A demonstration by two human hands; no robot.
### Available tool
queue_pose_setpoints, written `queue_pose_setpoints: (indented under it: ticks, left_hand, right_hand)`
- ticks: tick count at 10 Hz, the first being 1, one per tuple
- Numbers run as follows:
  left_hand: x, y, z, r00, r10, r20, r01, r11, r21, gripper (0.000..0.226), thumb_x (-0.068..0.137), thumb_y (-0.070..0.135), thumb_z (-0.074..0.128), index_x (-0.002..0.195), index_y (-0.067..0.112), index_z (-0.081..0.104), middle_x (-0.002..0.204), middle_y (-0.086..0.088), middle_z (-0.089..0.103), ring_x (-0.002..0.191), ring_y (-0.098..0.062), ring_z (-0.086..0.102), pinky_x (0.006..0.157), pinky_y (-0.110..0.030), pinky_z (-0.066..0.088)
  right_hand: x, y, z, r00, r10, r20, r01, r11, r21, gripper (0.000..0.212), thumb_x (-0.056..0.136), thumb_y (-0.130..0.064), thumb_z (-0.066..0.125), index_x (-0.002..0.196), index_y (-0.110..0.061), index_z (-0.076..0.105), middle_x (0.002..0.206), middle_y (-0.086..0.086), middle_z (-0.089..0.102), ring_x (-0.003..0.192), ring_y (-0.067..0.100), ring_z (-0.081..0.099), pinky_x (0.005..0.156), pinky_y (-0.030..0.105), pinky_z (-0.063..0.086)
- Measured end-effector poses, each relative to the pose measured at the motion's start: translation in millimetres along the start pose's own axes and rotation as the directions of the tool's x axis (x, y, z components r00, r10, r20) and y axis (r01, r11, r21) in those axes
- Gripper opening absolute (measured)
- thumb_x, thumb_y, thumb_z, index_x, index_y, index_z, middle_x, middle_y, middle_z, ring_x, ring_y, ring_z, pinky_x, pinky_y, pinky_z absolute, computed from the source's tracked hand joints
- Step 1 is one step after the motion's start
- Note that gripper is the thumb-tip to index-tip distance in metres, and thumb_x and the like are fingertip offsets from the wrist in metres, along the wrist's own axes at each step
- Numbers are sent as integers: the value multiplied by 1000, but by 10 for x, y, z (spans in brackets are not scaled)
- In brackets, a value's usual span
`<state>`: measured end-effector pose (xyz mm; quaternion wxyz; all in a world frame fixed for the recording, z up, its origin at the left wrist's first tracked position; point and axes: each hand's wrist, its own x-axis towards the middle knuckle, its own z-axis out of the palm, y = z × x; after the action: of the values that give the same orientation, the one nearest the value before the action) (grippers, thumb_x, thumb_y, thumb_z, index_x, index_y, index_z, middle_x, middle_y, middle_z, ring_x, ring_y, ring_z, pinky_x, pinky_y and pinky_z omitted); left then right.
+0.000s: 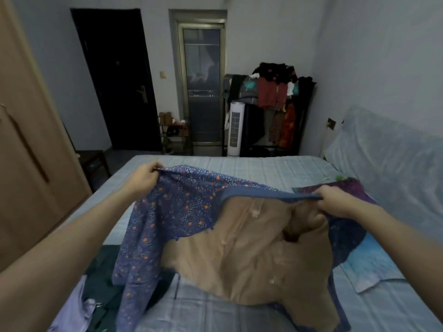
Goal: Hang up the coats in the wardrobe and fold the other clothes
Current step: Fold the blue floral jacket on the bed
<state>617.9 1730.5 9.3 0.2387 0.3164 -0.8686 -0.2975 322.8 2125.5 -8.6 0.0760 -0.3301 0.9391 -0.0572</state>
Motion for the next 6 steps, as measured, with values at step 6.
queue_pose_setpoints:
  ticks: [6]
  left_hand:
    - [-1548, -1362, 1264, 234, -569, 788, -131, 785, 606, 33, 79, 54, 61, 88, 23, 65, 94, 2, 64, 84, -19, 57, 75, -28, 44]
  right_hand:
    - [-330, 146, 1483, 864, -261, 429, 254, 964, 76, 18, 95, -21, 55, 113, -22, 61, 110, -11, 62, 95, 2, 56, 72, 6, 37]
